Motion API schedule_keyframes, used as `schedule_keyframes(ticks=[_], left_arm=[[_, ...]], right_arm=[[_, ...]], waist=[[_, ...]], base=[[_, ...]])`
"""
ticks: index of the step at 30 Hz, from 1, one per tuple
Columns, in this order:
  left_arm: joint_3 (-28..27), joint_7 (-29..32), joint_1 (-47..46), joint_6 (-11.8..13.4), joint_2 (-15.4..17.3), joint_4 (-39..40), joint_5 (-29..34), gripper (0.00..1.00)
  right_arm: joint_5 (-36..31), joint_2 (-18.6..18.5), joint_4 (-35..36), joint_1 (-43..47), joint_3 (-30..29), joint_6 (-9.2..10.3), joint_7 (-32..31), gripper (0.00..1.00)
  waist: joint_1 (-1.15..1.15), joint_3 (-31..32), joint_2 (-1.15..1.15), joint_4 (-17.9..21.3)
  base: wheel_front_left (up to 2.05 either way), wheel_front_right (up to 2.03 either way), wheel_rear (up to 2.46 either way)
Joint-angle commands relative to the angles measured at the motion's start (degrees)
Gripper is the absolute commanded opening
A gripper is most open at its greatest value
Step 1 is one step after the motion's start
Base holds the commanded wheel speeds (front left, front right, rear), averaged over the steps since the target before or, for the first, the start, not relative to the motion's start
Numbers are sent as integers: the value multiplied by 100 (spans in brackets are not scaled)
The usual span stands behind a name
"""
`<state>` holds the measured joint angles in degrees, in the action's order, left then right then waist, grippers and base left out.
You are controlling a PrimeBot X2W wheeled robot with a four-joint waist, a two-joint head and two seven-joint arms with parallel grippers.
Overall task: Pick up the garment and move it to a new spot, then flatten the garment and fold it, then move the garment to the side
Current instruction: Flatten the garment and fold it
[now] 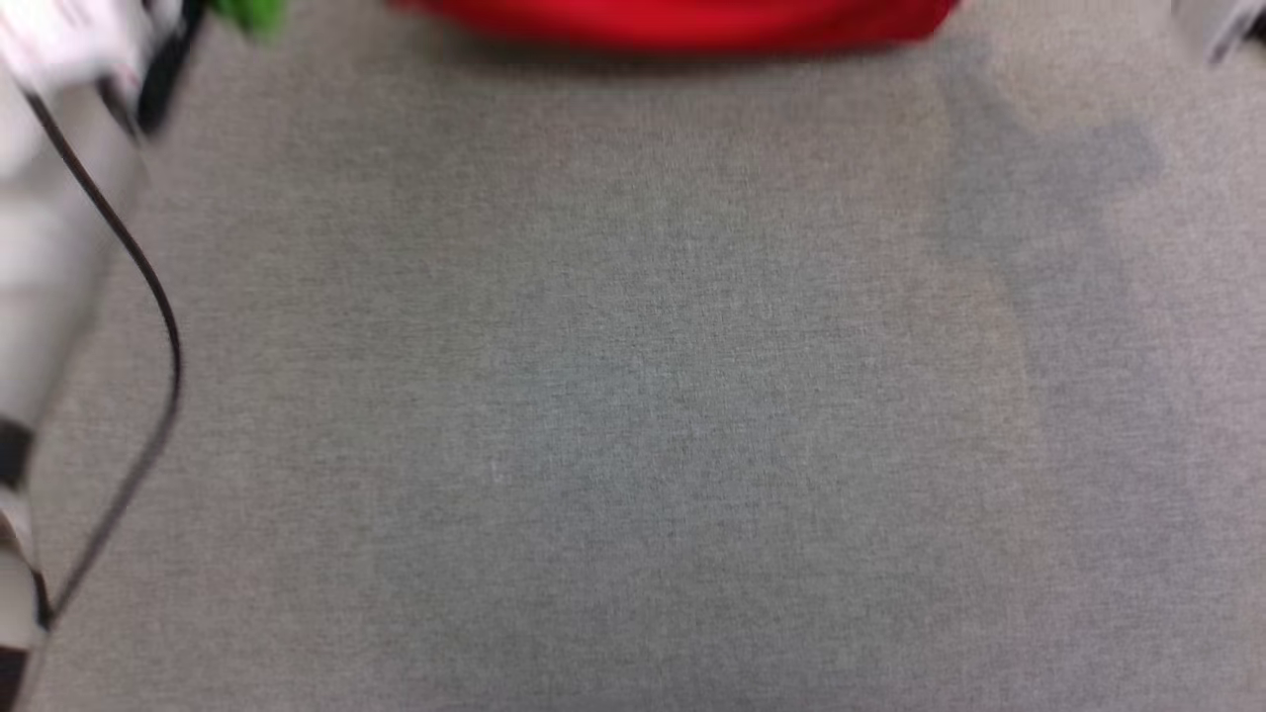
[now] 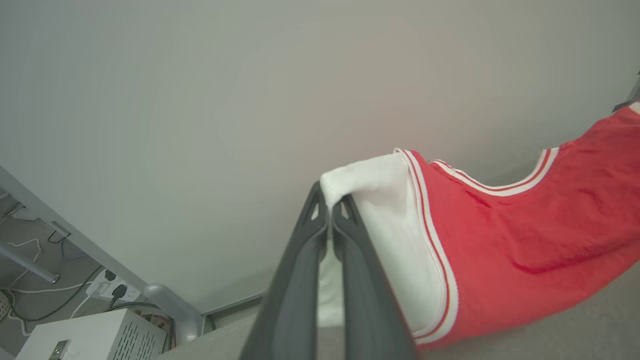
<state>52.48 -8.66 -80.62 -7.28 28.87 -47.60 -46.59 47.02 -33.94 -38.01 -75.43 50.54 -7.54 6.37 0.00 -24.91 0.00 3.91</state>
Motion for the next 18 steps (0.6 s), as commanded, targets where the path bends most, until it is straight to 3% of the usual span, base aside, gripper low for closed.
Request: schedule_keyframes(ticks=[1,9,18], left_arm=[[31,-106,401,38,38,54,-109,0],[82,-457,2758,539,318,927,-545,0],[7,-571,5066,1304,769,2208,-1119,0]], right_arm=[[133,-70,98,318,85,5,98,0],[569,-562,786,2054,557,5,373,0],[668,-1096,1306,3878,478,5,514,0]], waist=[[0,439,0,-131],[0,1151,0,-135],[0,1561,0,-178]], base=[[0,0,0],[0,0,0],[0,0,0]])
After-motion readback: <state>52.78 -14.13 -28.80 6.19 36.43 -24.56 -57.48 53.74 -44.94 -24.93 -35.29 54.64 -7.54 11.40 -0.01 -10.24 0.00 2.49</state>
